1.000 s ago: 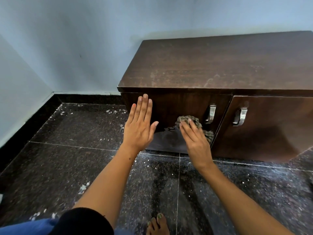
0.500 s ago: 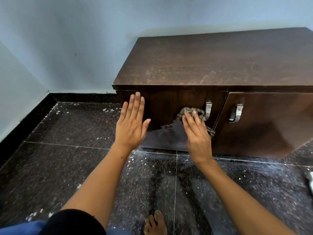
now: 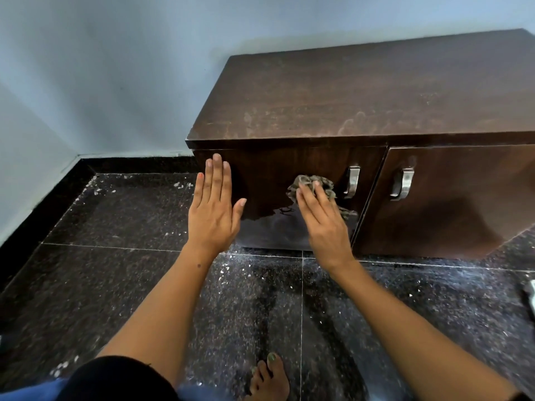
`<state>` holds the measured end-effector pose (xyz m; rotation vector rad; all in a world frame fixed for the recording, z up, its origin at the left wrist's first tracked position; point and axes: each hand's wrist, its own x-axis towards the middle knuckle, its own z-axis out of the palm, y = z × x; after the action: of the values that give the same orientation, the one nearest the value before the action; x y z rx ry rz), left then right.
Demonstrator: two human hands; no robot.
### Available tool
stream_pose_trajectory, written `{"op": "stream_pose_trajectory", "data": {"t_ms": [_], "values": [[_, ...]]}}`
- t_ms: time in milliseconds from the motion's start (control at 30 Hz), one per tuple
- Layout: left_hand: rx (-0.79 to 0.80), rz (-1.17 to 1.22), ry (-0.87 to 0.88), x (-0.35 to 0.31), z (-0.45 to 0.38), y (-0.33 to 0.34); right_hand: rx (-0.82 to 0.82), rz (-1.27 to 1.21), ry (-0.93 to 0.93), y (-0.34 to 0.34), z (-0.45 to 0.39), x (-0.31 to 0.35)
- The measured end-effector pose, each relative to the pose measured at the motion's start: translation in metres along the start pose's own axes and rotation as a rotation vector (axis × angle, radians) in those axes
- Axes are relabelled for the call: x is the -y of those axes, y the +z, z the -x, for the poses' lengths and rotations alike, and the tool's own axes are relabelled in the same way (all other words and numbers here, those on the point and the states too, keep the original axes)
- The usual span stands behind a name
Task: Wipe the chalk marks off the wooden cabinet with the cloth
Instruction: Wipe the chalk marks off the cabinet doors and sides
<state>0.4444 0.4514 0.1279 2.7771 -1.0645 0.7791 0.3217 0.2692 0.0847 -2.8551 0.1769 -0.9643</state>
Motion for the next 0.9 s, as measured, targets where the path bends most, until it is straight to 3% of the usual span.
{"op": "stream_pose_trajectory", "data": {"t_ms": [100, 267, 467, 700, 833, 900], "values": [[-0.003, 0.006, -0.004, -0.001, 0.0, 0.0, 0.099, 0.059, -0.054, -0.003, 0.011, -0.007], [0.007, -0.004, -0.01, -0.002, -0.001, 0.002, -0.023, -0.02, 0.088, -0.003, 0.009, -0.002], [0.016, 0.017, -0.016, -0.004, 0.0, -0.001, 0.063, -0.009, -0.071, -0.002, 0.013, -0.011], [0.003, 0.032, -0.007, -0.003, 0.0, 0.002, -0.04, -0.009, 0.03, -0.002, 0.005, -0.008], [0.02, 0.025, -0.022, -0.004, 0.0, 0.002, 0.138, 0.058, -0.073, -0.001, 0.013, -0.006], [0.017, 0.022, -0.017, -0.003, -0.001, 0.002, 0.152, 0.098, -0.078, -0.005, 0.021, -0.016]]}}
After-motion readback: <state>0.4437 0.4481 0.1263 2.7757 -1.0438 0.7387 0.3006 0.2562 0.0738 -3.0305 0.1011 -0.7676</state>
